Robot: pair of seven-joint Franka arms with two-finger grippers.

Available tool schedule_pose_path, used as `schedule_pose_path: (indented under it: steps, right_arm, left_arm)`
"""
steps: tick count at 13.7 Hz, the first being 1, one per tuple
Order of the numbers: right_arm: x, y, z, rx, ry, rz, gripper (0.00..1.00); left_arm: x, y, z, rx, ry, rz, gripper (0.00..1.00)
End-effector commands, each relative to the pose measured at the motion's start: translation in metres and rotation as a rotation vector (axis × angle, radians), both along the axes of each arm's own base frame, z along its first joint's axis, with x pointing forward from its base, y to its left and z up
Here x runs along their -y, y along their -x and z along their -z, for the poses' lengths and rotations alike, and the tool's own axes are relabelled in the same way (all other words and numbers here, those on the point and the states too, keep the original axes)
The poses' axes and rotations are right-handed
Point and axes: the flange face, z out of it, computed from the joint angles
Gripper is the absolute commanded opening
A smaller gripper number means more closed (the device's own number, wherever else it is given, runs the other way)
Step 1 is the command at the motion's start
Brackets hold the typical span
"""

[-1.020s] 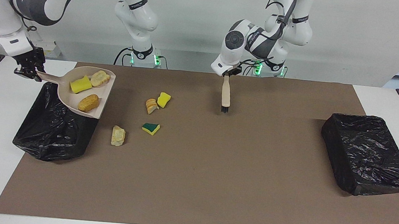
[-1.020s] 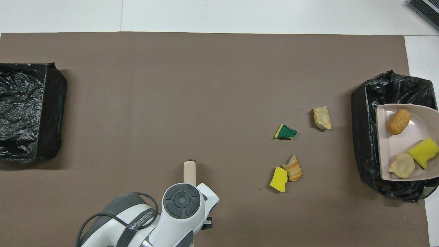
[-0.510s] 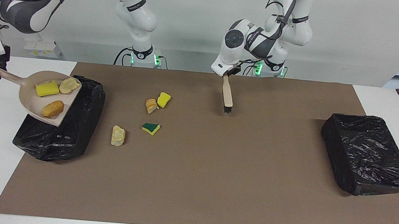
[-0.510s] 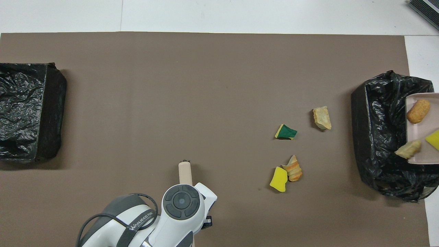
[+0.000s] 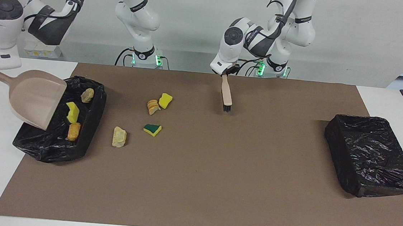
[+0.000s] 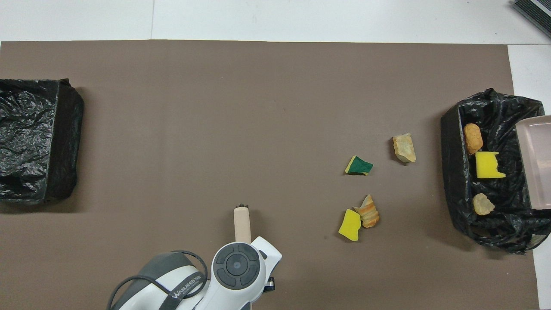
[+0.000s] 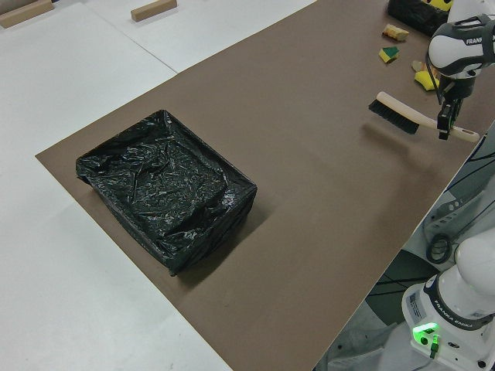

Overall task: Sweep and dump trash in bin
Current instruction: 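Lift the emptied dustpan with the right gripper away from the bag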

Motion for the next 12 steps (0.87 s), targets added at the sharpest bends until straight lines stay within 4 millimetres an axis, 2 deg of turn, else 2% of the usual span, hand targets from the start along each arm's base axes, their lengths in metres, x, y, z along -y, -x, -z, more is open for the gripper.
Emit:
schedule_pose_path:
  steps: [1, 3, 4, 5, 7, 8, 9, 10, 12]
  right_arm:
    - [0.002, 0.012, -0.02, -0.011, -0.011, -0.007, 0.0]
    - [-0.001, 0.016, -0.015, 0.026, -0.197, -0.005, 0.0]
    - [-0.006, 0.014, -0.013, 0.027, -0.252, -0.028, 0.0]
    - [-0.015, 0.011, -0.01, 0.033, -0.294, -0.041, 0.0]
    - [-0.033, 0.007, -0.004, 0.068, -0.41, -0.043, 0.0]
    - [-0.046, 0.004, -0.001, 0.075, -0.463, -0.049, 0.0]
    - [-0.069, -0.003, 0.009, 0.06, -0.514, -0.068, 0.0]
    - [-0.081, -0.006, 0.018, 0.06, -0.561, -0.067, 0.0]
    - [-0.118, -0.021, 0.035, 0.043, -0.618, -0.087, 0.0]
  left_arm:
    - [-0.003, 0.016, 0.0, 0.009, 0.013, -0.001, 0.0]
    - [-0.004, 0.022, 0.006, -0.011, 0.009, -0.012, 0.0]
    - [0.002, 0.04, 0.012, -0.011, 0.001, 0.019, 0.0]
    - [0.006, 0.05, 0.015, 0.007, -0.001, 0.001, 0.0]
    - [0.011, 0.056, 0.022, 0.047, 0.011, -0.043, 0.0]
    - [0.011, 0.057, 0.023, 0.046, 0.01, -0.039, 0.0]
    - [0.011, 0.058, 0.025, 0.043, 0.011, -0.042, 0.0]
    - [0.011, 0.06, 0.029, 0.03, 0.009, -0.042, 0.0]
    - [0.013, 0.067, 0.033, 0.02, 0.005, -0.028, 0.0]
